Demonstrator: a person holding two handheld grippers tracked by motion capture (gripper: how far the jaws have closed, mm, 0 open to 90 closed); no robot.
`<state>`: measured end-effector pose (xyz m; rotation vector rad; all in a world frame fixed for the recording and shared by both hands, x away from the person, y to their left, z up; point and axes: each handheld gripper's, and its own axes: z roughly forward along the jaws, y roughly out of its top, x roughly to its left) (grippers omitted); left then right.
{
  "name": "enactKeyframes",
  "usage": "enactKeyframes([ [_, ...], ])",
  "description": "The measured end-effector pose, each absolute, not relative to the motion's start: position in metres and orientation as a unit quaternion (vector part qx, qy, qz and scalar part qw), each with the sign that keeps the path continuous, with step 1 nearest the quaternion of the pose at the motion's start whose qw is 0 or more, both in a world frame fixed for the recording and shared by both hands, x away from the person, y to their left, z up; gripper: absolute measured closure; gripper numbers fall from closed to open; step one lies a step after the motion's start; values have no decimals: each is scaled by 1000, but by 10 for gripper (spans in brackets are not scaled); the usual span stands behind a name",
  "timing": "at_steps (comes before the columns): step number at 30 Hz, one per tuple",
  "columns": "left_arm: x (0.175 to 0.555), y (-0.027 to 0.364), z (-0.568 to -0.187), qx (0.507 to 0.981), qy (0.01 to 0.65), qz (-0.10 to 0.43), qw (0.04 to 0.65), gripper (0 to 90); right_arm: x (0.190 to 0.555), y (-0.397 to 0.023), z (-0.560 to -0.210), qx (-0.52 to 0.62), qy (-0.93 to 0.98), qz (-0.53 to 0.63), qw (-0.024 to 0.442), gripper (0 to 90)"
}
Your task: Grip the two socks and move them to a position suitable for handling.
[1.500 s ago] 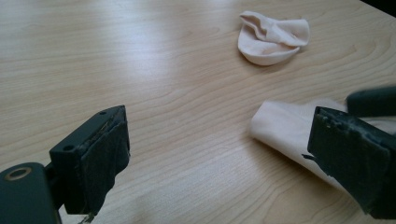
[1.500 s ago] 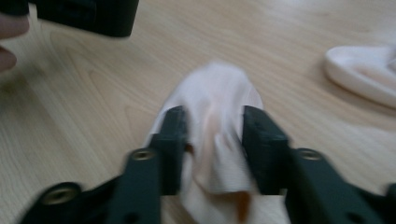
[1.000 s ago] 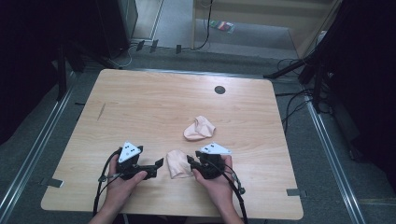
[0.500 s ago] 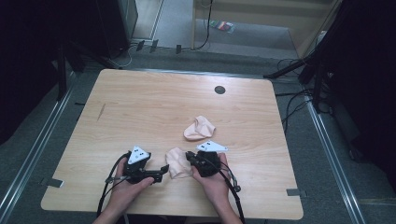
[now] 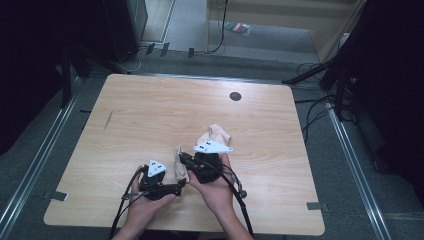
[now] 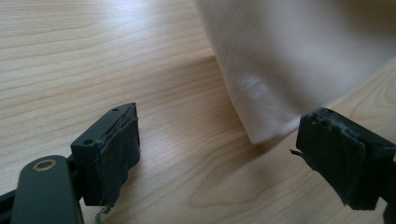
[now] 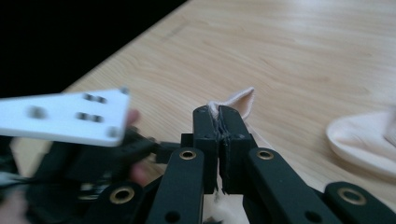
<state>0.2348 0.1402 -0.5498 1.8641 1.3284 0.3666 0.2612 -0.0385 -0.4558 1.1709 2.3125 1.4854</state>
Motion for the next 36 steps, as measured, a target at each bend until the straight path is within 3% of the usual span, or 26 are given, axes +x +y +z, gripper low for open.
enactKeyframes([
  [3,233,142,-548,732,526,176,396,238,256,-40,-441,384,760,520,70,874],
  [4,232,144,-547,728,525,197,395,333,254,-43,-437,382,755,529,69,874],
  [5,227,153,-542,719,510,232,411,650,251,-51,-432,382,748,539,67,874],
  [6,227,153,-542,719,510,232,411,715,251,-51,-432,382,748,539,67,874],
  [7,225,157,-539,717,502,250,414,834,250,-63,-433,390,740,544,65,874],
  [9,222,165,-534,724,477,282,411,884,251,-71,-436,396,738,542,71,874],
  [12,217,171,-529,741,438,332,386,900,256,-95,-460,435,732,520,67,879],
  [15,212,156,-534,786,384,358,326,900,258,-111,-485,457,733,499,70,884],
  [17,211,147,-541,811,369,328,314,900,259,-119,-501,468,742,474,79,885],
  [18,214,140,-547,835,362,268,315,889,262,-128,-516,478,747,454,84,884],
  [19,214,140,-547,835,362,268,315,832,263,-132,-521,484,748,446,84,884],
  [20,214,138,-549,841,353,257,319,832,263,-132,-521,484,748,446,84,884],
  [21,214,137,-549,840,350,261,321,733,266,-135,-525,488,750,438,84,882],
  [23,217,140,-547,825,369,265,337,445,271,-141,-532,490,752,436,70,867],
  [24,219,144,-546,816,376,255,357,368,274,-143,-533,492,749,439,67,836],
  [25,223,157,-540,795,393,220,406,312,277,-148,-533,514,727,448,79,716],
  [29,231,178,-532,756,425,177,465,324,277,-159,-529,530,704,464,92,665],
  [30,236,185,-531,738,443,167,481,349,276,-161,-528,532,701,465,95,649],
  [31,241,187,-532,729,458,170,480,447,273,-165,-529,535,700,465,92,625],
  [32,241,187,-532,729,458,170,480,508,273,-165,-529,535,700,465,92,625],
  [36,249,167,-540,763,443,189,430,573,274,-160,-540,533,713,448,83,567],
])
